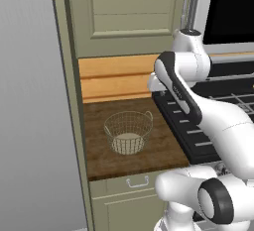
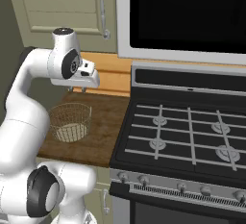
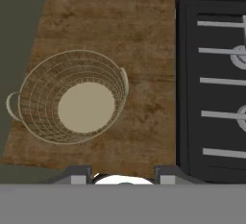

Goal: Open the cabinet, pick up the bread from the cabinet and place it in the basket. Then move the basket to the dining counter.

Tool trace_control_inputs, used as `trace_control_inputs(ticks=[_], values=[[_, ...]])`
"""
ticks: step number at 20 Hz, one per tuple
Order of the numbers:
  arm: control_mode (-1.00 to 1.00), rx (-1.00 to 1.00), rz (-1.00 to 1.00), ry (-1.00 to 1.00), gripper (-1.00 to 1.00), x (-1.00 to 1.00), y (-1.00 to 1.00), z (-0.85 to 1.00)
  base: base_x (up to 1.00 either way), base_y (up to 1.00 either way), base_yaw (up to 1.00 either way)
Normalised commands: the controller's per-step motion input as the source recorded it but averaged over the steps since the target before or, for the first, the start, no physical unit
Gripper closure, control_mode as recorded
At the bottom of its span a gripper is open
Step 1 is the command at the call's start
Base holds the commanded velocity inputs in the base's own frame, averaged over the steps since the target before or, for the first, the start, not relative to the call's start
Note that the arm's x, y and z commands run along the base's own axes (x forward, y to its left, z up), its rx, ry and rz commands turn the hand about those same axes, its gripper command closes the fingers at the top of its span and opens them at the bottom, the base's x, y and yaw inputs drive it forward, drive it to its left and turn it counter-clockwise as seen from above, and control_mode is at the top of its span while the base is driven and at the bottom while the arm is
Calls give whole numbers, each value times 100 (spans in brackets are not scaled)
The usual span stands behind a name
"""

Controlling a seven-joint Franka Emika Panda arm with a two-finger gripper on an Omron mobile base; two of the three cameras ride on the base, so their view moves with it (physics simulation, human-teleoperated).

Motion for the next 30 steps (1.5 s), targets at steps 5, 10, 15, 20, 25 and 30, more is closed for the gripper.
trace_control_inputs(ticks=[5, 10, 15, 20, 25, 30], values=[[-100, 1, 0, -11, -100, -3, -11, 9, 0, 0, 0], [-100, -4, 0, -32, -100, 0, -6, 35, 0, 0, 0], [-100, -4, -6, -43, -100, 9, -9, 71, 0, 0, 0], [-100, 0, -17, -32, -100, 20, -29, 87, 0, 0, 0], [-100, 7, -6, -27, -100, 0, -48, 91, 0, 0, 0], [-100, 1, 0, -23, -100, 2, 0, 65, 0, 0, 0]])
